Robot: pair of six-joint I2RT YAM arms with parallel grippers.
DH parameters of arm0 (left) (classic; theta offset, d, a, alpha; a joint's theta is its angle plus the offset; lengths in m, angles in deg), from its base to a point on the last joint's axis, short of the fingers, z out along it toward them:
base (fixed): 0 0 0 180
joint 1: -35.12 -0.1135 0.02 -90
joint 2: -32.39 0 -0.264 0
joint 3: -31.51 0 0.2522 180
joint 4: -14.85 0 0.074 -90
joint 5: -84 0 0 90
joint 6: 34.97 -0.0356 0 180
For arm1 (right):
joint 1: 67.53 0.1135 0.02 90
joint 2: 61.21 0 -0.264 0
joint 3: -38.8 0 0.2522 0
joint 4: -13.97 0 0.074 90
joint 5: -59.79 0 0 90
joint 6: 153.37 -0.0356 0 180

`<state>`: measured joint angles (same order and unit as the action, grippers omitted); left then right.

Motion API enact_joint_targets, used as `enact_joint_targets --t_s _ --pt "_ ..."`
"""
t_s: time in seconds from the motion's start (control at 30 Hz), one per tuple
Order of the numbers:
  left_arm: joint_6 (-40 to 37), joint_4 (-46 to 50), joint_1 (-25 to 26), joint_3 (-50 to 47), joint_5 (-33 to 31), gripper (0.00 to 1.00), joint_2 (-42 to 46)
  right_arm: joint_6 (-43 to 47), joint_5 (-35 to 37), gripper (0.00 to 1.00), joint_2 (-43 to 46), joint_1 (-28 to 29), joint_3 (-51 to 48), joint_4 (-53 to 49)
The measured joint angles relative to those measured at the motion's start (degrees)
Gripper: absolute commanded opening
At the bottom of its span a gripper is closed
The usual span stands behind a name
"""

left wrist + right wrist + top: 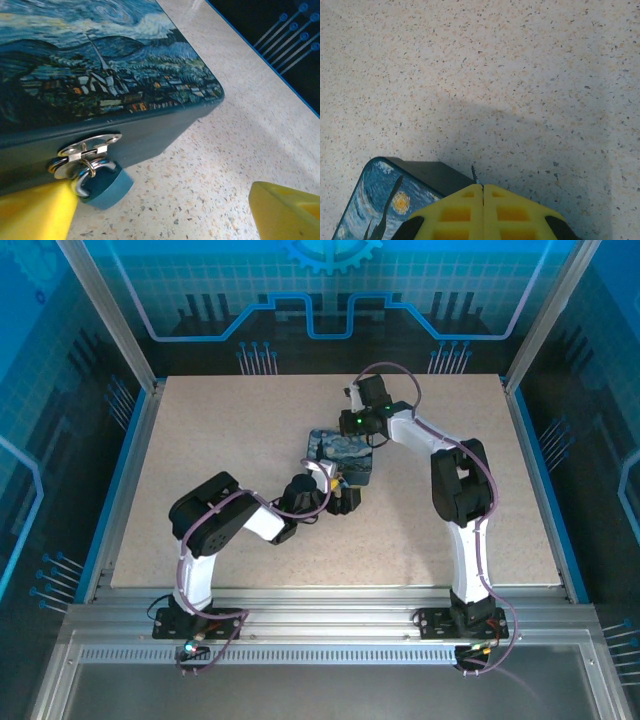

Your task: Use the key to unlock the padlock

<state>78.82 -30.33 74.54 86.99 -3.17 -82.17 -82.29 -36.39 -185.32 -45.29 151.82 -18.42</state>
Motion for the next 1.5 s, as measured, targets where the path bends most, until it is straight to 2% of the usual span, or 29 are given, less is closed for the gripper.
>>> enact_joint_targets --t_s 0.2,0.43,0.83,0.9,1.0,1.17,1.3,1.5 --pt "1.3 -1.8 -1.4 0.0 5.2 0.68 -0.9 0.5 0.0 0.0 0.0 0.3 0.0 0.0" --pt "3.3 -3.7 -2.1 0.5 8.3 0.65 -2.0 0.6 0.0 0.0 0.0 0.3 -0.1 0.0" --pt "4.8 0.2 -1.0 4.6 8.9 0.75 -3.1 0.6 0.2 0.0 0.0 0.4 -0.4 0.9" --pt "4.8 0.9 -0.8 5.4 8.7 0.74 -3.2 0.6 0.2 0.0 0.0 0.4 -0.8 1.5" --pt "5.6 0.3 -0.5 5.8 8.8 0.66 -4.0 0.6 0.2 0.0 0.0 0.4 -1.1 1.8" --pt "7.2 -1.2 -0.5 5.8 9.0 0.67 -5.9 0.6 0.2 0.0 0.0 0.5 -1.4 1.9" --pt "6.6 0.6 0.7 6.2 6.1 0.77 -5.1 0.8 0.2 0.0 0.1 0.6 -1.6 2.4" --pt "4.3 8.0 3.6 7.2 -4.0 0.81 -2.8 0.8 0.2 0.0 1.4 0.6 -3.0 2.8"
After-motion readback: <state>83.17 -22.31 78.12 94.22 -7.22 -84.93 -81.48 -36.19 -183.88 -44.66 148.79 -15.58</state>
